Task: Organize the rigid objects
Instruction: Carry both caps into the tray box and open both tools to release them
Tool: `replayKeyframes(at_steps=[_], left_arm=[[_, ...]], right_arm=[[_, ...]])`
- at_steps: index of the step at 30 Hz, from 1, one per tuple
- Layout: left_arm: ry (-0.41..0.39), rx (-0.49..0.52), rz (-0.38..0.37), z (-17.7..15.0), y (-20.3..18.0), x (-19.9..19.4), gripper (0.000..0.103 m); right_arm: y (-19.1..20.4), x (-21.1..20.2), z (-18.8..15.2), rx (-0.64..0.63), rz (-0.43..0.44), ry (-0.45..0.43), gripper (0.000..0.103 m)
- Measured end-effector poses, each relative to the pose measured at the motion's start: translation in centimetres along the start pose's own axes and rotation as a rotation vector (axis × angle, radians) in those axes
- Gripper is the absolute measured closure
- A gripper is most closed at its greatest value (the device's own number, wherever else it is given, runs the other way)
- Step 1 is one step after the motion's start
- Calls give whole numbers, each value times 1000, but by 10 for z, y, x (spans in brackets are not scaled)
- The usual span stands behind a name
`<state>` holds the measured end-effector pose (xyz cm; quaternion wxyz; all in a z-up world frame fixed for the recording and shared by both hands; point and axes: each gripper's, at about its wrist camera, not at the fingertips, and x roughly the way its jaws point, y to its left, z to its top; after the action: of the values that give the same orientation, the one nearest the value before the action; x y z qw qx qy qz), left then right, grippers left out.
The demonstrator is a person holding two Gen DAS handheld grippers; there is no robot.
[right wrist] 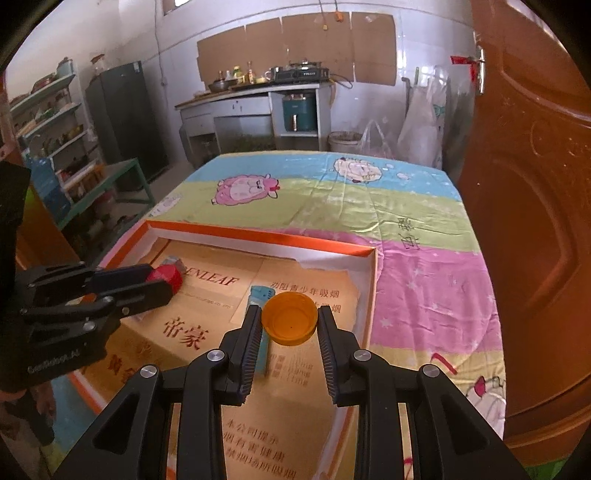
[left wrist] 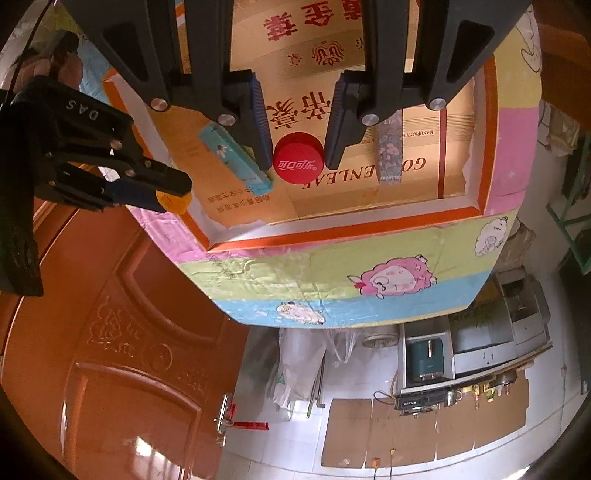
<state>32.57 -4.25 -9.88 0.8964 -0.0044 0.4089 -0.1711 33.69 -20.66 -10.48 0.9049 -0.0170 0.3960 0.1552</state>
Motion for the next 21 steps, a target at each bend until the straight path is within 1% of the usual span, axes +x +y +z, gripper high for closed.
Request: replayKeyframes(at_steps=[12,21], left_arm=[[63,-5,6,-2,6,25,73],[91,-16,-3,-6,11,35,73]], right_arm=[[-10,33,3,27,-10,82,72],[-10,42,2,32,-11,111,72]])
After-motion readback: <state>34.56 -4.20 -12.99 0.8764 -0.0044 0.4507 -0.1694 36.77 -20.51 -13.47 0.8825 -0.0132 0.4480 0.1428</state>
